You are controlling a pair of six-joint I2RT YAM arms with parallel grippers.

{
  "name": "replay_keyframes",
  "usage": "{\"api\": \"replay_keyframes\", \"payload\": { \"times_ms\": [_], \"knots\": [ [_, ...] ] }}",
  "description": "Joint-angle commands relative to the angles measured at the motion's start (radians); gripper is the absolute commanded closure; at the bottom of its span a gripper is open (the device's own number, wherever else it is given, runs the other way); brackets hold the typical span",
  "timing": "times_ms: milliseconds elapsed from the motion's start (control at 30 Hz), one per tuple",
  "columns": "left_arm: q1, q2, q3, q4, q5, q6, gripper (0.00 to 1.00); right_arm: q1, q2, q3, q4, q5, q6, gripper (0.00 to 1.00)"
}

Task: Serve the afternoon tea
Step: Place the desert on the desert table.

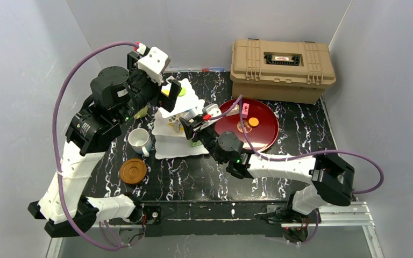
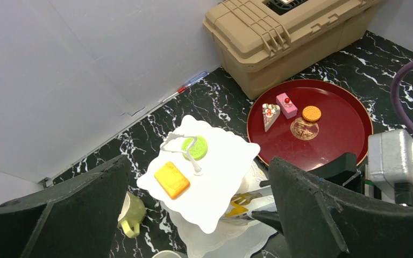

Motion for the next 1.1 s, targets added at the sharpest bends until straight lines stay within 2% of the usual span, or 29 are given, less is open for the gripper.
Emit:
{"api": "replay_keyframes", "payload": {
  "times_ms": [0,167,400,533,700,933,1067],
  "knots": [
    [0.003,-0.002,0.020,0.021,0.010,0.003,0.01,0.005,0.012,0.002,0.151,0.049,-0.019,0.66],
    [0.003,-0.001,0.026,0.021,0.011,0.003,0.01,0.005,0.013,0.012,0.131,0.046,-0.019,0.50],
    [0.004,-0.002,0.026,0.024,0.010,0.000,0.01,0.005,-0.017,0.019,0.106,0.027,-0.012,0.37],
    [0.003,-0.003,0.026,0.025,0.009,0.002,0.01,0.005,-0.038,0.013,0.101,0.023,-0.008,0.40],
    [0.003,0.000,0.023,0.024,0.008,0.000,0.00,0.005,-0.105,-0.008,0.109,0.038,-0.021,0.54],
    [0.003,0.014,0.043,0.022,0.012,0.003,0.01,0.005,-0.232,-0.038,0.047,0.068,-0.081,0.54],
    [0.003,0.016,0.042,0.018,0.014,0.001,0.01,0.000,-0.327,-0.092,-0.019,0.147,-0.136,0.54]
  ]
}}
